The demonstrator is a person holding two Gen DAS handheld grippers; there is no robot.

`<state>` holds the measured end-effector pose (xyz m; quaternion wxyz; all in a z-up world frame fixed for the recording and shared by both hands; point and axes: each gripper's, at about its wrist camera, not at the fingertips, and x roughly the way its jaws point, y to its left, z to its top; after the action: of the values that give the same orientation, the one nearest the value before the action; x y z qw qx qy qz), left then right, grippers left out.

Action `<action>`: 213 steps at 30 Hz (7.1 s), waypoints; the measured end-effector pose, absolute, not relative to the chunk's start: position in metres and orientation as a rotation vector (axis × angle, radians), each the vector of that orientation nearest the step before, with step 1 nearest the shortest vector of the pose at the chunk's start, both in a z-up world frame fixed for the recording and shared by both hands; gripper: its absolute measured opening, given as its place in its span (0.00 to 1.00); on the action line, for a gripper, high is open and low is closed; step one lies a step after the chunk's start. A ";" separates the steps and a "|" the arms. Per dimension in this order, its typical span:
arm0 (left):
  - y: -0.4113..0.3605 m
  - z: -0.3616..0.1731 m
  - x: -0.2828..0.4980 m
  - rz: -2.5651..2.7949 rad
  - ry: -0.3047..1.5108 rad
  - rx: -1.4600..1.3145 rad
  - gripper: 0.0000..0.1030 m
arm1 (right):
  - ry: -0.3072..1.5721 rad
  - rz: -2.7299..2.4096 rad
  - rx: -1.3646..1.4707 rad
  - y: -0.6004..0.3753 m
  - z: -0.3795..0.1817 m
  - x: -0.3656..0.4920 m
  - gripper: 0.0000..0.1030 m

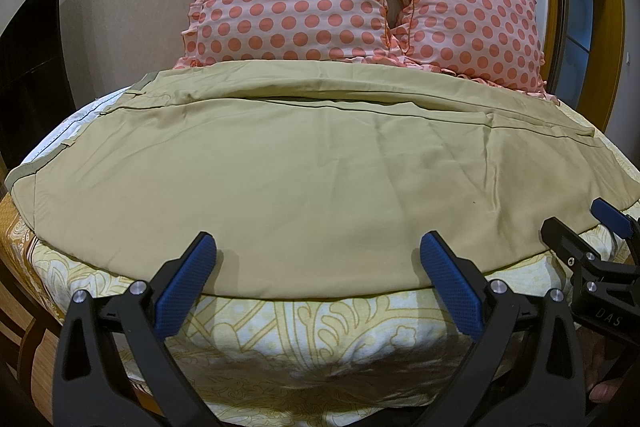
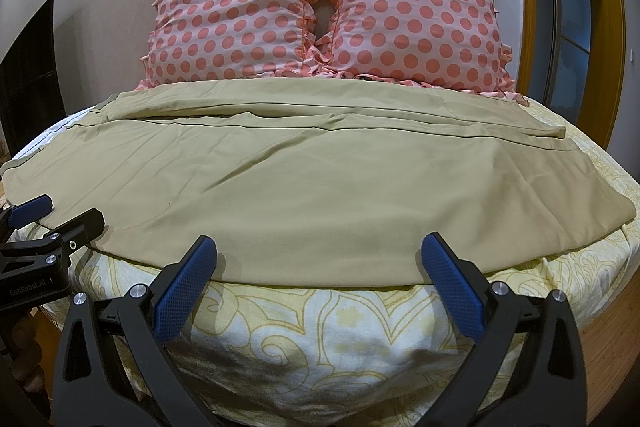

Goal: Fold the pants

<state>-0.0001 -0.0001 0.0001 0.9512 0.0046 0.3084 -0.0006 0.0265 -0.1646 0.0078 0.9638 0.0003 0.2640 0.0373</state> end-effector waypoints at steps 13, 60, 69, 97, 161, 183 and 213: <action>0.000 0.000 0.000 -0.001 0.626 0.010 0.98 | 0.533 0.076 0.001 -0.166 0.006 0.026 0.99; 0.029 0.063 0.082 0.039 0.550 0.038 0.98 | 0.862 -0.682 0.598 -0.446 0.036 0.418 0.70; 0.041 0.056 0.083 0.062 0.575 0.009 0.98 | 0.753 -0.589 0.548 -0.474 0.021 0.401 0.04; 0.130 0.104 0.113 0.204 0.535 -0.176 0.98 | 0.590 -0.123 1.124 -0.424 0.018 0.080 0.52; 0.191 0.025 0.004 0.102 0.750 -0.440 0.15 | 0.415 -0.300 0.913 -0.463 0.005 0.000 0.19; 0.237 0.048 -0.033 0.297 0.584 -0.469 0.66 | 0.336 -0.127 0.523 -0.404 0.057 0.055 0.06; 0.298 0.019 -0.009 0.327 0.577 -0.531 0.84 | 0.710 0.658 0.217 -0.132 0.024 0.112 0.74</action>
<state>-0.0093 0.2984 0.0191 0.9110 -0.2576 0.2801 0.1587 0.1118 -0.1324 0.0237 0.8795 0.1043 0.3407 0.3156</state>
